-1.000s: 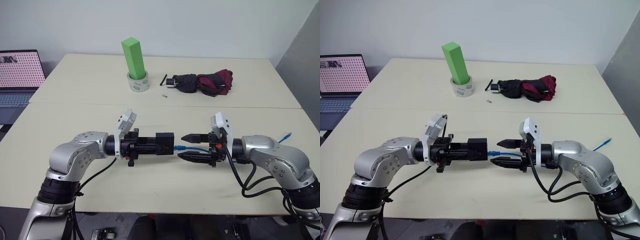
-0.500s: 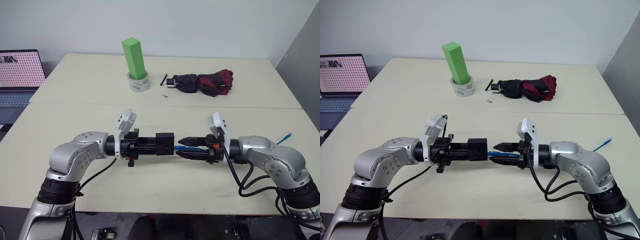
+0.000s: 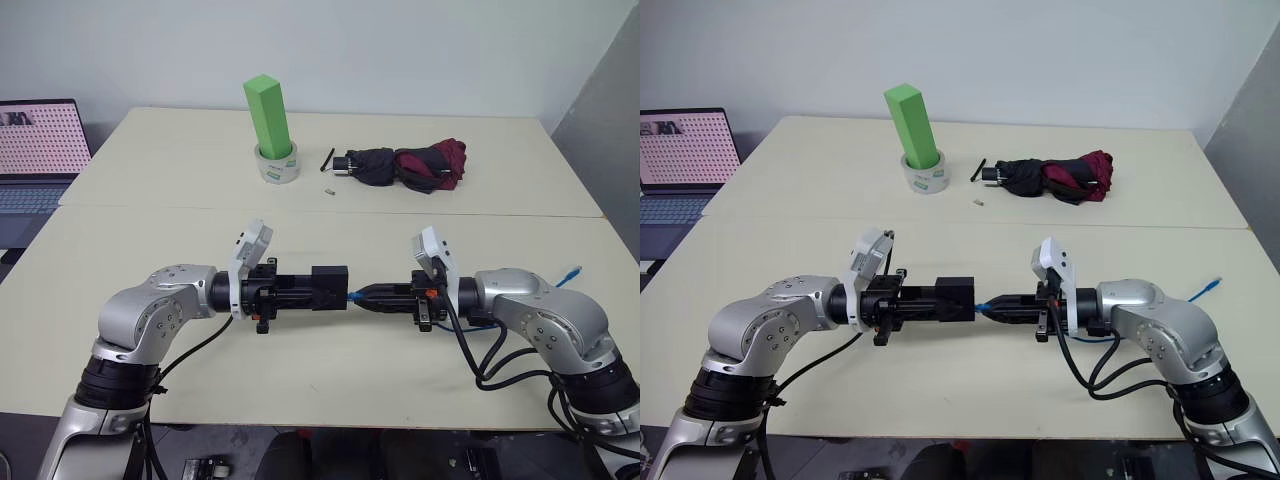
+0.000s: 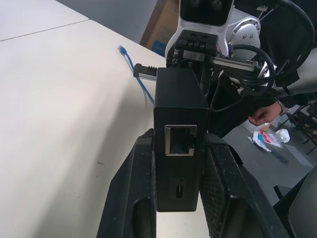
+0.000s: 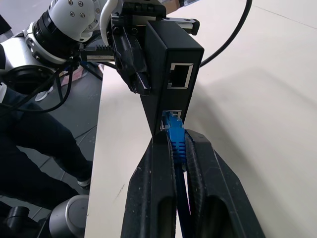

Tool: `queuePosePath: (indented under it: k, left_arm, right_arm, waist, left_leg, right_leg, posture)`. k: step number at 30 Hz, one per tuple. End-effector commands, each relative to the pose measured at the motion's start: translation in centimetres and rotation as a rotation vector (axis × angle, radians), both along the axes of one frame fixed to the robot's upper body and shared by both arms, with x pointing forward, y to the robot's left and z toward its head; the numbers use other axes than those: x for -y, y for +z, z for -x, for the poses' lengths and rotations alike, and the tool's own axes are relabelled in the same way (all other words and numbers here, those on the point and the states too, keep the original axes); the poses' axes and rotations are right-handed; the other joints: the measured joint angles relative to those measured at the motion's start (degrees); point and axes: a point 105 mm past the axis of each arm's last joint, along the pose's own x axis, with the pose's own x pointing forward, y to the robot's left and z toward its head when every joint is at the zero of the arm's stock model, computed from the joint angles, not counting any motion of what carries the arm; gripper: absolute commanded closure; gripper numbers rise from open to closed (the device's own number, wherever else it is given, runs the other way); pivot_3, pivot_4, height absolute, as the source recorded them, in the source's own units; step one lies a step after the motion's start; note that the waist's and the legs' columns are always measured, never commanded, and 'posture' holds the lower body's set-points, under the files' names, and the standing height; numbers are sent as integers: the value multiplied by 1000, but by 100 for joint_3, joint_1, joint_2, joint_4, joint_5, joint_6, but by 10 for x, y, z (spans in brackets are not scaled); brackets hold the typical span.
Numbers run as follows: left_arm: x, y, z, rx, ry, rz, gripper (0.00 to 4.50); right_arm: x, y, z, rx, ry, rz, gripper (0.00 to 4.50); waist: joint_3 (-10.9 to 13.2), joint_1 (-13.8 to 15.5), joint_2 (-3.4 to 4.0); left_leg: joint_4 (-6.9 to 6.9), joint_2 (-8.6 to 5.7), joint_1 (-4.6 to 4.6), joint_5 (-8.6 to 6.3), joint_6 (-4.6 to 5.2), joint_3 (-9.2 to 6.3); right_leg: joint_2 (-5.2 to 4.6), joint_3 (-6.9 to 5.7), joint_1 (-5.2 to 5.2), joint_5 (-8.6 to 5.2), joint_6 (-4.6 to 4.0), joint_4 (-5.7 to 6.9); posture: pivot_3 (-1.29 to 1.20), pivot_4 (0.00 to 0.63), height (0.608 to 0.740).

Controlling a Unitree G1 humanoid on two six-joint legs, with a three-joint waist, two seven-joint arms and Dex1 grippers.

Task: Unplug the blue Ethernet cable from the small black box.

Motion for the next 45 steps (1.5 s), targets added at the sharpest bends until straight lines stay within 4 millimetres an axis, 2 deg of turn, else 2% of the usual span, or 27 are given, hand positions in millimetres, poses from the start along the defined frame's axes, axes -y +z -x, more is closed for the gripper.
queuePosePath:
  k: [1,3,5,7,9,10,18,31,34,37,38,45]
  left_arm:
    - [4,12,6,56,-38,31,3705]
    - [4,11,6,56,-36,29,3705]
    - [4,10,6,55,-36,27,3705]
    - [4,9,6,54,-36,27,3705]
    - [4,9,6,53,-37,27,3705]
    - [4,8,6,52,-37,27,3705]
    - [5,8,5,52,-42,37,3705]
    - [5,7,5,53,-43,38,3705]
    - [4,6,6,52,-44,35,3705]
    - [3,5,6,52,-47,29,3705]
    - [3,5,6,51,-48,29,3705]
    - [4,3,12,42,-73,23,3705]
  right_arm:
    - [-3,8,3,36,40,2,4497]
    - [0,8,4,33,48,12,4497]
    - [4,8,5,30,52,22,3795]
    - [8,8,6,30,55,30,3598]
    - [12,11,9,13,66,31,3139]
    - [13,11,11,-1,74,30,3127]
    - [3,11,10,-37,16,-46,3127]
    - [-3,8,9,-51,3,-63,3127]
    - [-2,8,9,-56,9,-60,3630]
    - [-1,8,9,-61,16,-53,4381]
    - [-1,8,9,-62,18,-52,4483]
    - [-1,9,11,-73,49,-42,4478]
  waist:
    - [0,0,0]
    - [0,0,0]
    - [0,0,0]
    - [0,1,0]
    - [0,1,0]
    - [0,2,1]
    - [1,1,0]
    - [1,1,1]
    - [1,0,1]
    - [1,0,1]
    - [1,0,1]
    - [1,0,1]
  left_leg:
    - [0,0,0,0,0,0]
    - [0,0,0,0,0,0]
    - [0,0,0,0,0,0]
    - [0,0,0,0,0,0]
    - [0,0,0,0,0,0]
    - [0,0,0,0,0,0]
    - [-2,1,0,0,1,-2]
    - [-2,0,0,0,0,-2]
    - [-2,0,-1,0,0,-2]
    - [-2,0,0,0,0,-2]
    - [-2,0,-1,0,0,-2]
    - [-2,0,0,0,1,-2]
  right_leg:
    - [0,0,0,0,0,0]
    - [0,-1,0,0,0,0]
    - [0,-1,0,0,0,0]
    - [0,-1,0,0,0,-1]
    - [0,0,0,0,0,-1]
    - [0,0,0,0,0,-1]
    - [0,-2,1,0,0,0]
    - [0,-1,0,0,0,-2]
    - [0,-1,0,0,0,-2]
    - [0,-1,0,0,0,-2]
    - [0,-1,0,0,0,-2]
    - [0,-2,0,0,0,-2]
  posture:
    - [0,150,740]
    - [0,150,740]
    - [0,150,740]
    - [0,150,740]
    - [0,150,740]
    - [0,150,740]
    - [0,150,740]
    - [0,150,740]
    - [0,150,740]
    - [0,150,740]
    - [0,150,740]
    - [0,150,740]
